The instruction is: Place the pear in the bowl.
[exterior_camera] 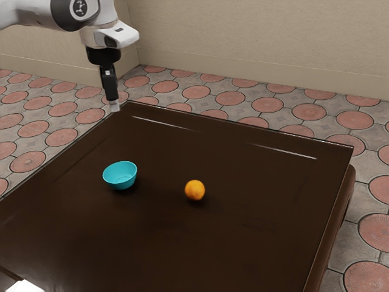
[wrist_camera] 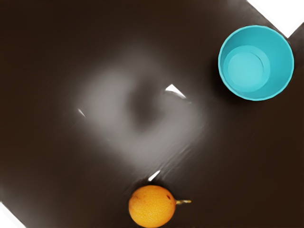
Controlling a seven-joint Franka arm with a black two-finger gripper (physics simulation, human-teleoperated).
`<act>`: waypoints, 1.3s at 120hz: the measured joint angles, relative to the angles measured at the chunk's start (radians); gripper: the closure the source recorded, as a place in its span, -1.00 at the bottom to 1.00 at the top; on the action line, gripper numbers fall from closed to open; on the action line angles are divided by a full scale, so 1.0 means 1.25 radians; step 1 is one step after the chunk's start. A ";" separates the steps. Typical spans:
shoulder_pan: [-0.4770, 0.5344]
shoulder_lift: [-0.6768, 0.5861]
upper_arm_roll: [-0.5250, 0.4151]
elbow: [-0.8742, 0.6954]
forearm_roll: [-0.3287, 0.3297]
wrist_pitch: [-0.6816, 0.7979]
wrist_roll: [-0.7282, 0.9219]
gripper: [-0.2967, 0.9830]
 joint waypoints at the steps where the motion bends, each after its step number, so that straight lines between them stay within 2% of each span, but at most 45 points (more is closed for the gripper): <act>1: 0.000 0.000 0.000 0.000 0.000 0.000 0.001 -0.54; 27: -0.004 0.008 0.000 0.000 0.000 0.001 0.016 -0.54; 46: -0.015 0.083 -0.009 0.034 0.006 0.001 0.044 -0.54; 68: -0.027 0.258 -0.008 0.158 0.007 0.023 0.274 -0.53; 84: -0.033 0.350 -0.008 0.200 -0.086 0.084 0.479 -0.53; 100: -0.049 0.409 -0.008 0.204 -0.123 0.165 0.649 -0.53; 138: -0.086 0.498 -0.007 0.124 -0.106 0.342 0.929 -0.53; 156: -0.088 0.481 -0.007 0.023 -0.105 0.425 1.019 -0.53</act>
